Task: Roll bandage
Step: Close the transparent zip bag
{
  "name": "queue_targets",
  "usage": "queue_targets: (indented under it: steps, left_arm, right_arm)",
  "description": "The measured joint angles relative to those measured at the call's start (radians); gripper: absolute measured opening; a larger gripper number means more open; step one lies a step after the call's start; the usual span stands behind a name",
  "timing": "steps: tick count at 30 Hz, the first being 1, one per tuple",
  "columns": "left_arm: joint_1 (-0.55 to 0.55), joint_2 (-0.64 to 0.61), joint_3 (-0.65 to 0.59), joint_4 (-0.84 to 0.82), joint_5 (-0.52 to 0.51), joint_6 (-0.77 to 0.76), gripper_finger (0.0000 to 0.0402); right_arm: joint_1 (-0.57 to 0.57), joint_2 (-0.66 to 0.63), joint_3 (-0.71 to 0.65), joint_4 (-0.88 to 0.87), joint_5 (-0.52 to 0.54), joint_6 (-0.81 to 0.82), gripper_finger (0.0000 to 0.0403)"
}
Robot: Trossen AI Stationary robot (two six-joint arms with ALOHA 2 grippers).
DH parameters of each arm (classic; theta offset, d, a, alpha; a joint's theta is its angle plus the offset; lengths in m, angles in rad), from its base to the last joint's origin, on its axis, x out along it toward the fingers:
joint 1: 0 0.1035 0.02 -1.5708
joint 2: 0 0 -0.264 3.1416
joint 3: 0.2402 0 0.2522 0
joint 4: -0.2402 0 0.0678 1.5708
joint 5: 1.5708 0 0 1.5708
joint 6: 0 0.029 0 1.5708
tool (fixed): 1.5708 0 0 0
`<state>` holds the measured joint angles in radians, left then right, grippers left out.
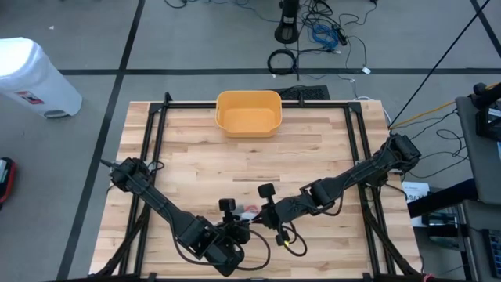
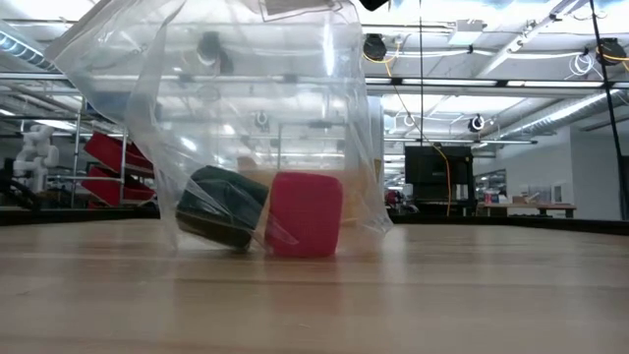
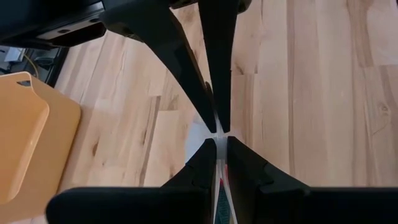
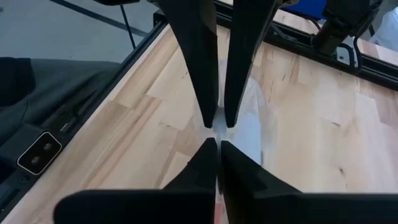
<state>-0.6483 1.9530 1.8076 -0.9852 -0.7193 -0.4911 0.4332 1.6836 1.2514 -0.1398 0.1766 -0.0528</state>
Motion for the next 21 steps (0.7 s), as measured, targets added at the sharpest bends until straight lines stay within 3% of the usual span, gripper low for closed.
queue_targets:
  steps: [21]
  left_arm:
    - [-0.011,-0.004,0.0,-0.057,0.017,-0.028,0.0031]
  right_arm:
    - [0.02,-0.086,0.0,-0.165,0.015,0.041,0.0]
